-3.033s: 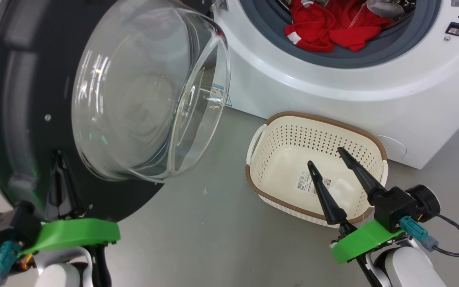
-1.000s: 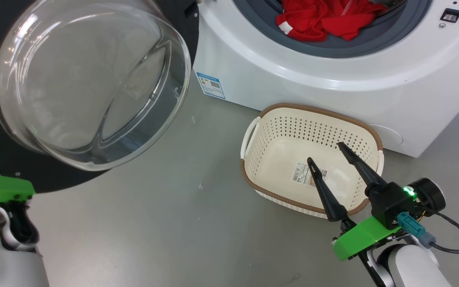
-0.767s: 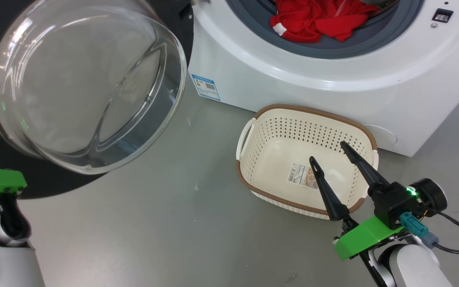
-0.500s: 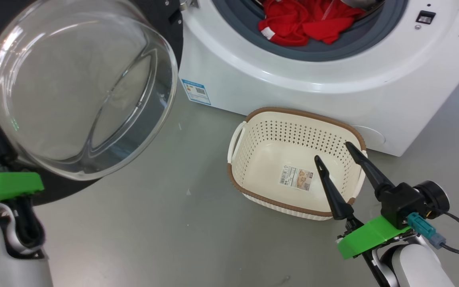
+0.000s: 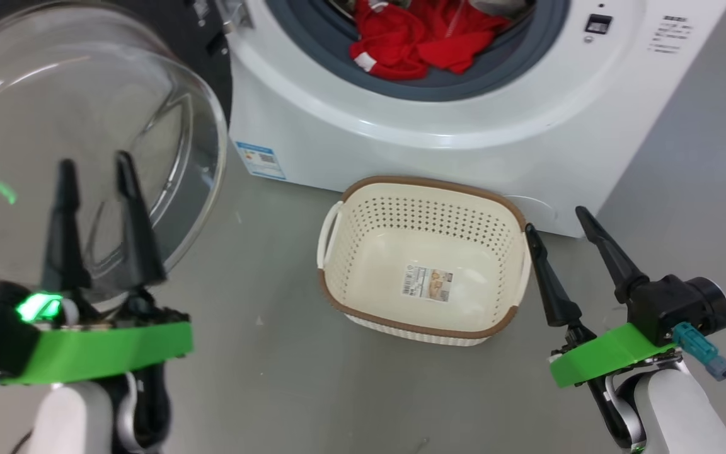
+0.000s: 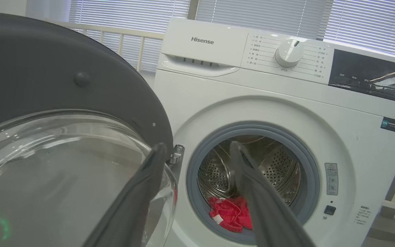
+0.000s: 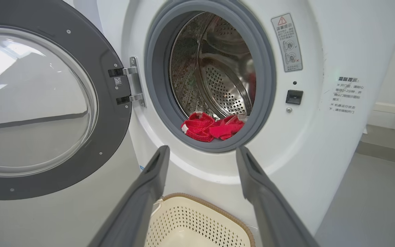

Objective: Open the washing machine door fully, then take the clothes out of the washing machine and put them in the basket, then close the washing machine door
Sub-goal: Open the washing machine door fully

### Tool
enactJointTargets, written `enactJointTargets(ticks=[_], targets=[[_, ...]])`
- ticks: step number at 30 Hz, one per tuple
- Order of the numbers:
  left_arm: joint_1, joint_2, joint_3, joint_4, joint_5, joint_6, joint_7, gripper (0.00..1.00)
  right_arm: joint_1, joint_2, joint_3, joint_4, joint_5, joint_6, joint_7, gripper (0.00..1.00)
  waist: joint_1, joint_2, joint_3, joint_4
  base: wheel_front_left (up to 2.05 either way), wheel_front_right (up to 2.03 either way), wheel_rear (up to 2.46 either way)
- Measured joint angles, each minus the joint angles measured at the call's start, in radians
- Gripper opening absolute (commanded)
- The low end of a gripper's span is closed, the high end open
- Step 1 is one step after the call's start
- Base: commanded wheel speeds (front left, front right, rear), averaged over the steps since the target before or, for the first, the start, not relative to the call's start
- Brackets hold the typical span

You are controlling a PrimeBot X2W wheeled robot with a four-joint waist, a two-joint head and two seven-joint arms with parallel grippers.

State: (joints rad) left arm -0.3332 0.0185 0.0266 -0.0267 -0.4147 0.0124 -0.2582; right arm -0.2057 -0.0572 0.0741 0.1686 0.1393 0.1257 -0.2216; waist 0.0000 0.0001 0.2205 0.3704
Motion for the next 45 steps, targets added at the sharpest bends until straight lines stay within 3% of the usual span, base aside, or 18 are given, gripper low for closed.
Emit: enactJointTargets(ticks=[9,15,28,45], targets=[[0.049,0.005,-0.087,-0.014,-0.006,-0.013,0.0,1.0,-0.011,0.001,-0.037,0.02,0.029,0.0,-0.026,1.0,0.0,0.0,-0.004,-0.094,0.0,0.0,0.0],[0.08,0.007,-0.097,-0.011,0.004,-0.036,0.0,1.0,-0.028,0.001,-0.064,0.021,0.047,0.0,-0.031,1.0,0.0,0.0,-0.002,-0.167,0.0,0.0,0.0],[0.164,0.01,-0.058,0.002,0.054,-0.047,0.0,1.0,-0.013,0.003,-0.088,-0.01,0.071,0.0,-0.034,1.0,0.0,-0.0001,-0.009,-0.332,0.0,0.0,0.0],[0.294,0.026,-0.014,0.057,0.151,-0.047,0.0,1.0,0.096,0.006,-0.075,-0.009,0.073,0.0,-0.034,1.0,0.0,0.0,-0.106,-0.44,0.0,0.0,0.0]])
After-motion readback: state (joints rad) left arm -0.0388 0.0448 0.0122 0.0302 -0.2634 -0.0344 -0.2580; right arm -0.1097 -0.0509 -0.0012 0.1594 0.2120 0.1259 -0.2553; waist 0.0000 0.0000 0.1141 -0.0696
